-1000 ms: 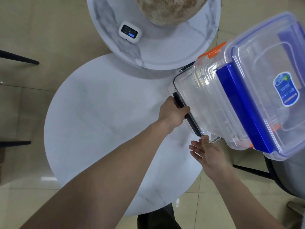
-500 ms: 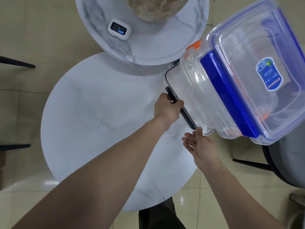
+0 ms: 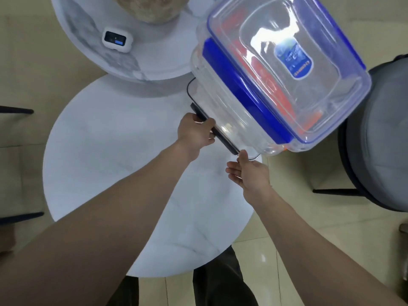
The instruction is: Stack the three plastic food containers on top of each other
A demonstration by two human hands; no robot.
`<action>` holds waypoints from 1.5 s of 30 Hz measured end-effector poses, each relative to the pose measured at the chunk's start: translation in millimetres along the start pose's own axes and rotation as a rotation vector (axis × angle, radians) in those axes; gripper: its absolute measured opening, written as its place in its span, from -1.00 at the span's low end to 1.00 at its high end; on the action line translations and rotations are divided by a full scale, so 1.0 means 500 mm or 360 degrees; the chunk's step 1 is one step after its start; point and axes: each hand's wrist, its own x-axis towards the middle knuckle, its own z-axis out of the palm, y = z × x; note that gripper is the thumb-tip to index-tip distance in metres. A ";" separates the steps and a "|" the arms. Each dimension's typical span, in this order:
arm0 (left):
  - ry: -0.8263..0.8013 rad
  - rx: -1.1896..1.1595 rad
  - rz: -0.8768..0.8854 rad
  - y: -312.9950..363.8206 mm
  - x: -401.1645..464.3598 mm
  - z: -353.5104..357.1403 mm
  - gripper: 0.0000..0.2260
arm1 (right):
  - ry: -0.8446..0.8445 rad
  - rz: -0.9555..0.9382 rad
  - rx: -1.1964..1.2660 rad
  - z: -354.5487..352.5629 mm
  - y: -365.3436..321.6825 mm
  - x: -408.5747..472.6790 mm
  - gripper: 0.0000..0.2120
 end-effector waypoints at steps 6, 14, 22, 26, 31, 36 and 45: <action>-0.0034 0.0005 0.0021 -0.006 -0.008 0.001 -0.69 | 0.0014 -0.0057 -0.0017 -0.006 0.011 -0.001 -0.72; 0.0022 0.0075 0.0020 -0.005 -0.013 0.003 -0.78 | -0.0011 -0.0095 -0.0033 -0.003 0.016 -0.003 -0.71; 0.0058 0.0101 0.0057 -0.006 -0.019 0.009 -0.90 | -0.0068 -0.0004 -0.0040 -0.004 0.007 0.003 -0.72; 0.0048 0.0110 0.0065 -0.015 -0.024 0.003 -0.92 | -0.0083 0.0022 -0.0080 -0.006 0.009 0.004 -0.68; 0.0035 0.0141 0.0073 -0.016 -0.026 -0.002 -0.83 | -0.0103 0.0042 -0.0060 -0.002 0.012 0.000 -0.65; 0.0058 0.0174 0.0057 -0.020 -0.023 -0.018 -0.63 | -0.0133 0.0071 -0.0078 0.002 0.017 -0.005 -0.65; 0.0079 0.0156 0.0062 -0.028 -0.034 -0.026 -0.62 | -0.0164 0.0057 -0.0136 0.003 0.025 -0.012 -0.63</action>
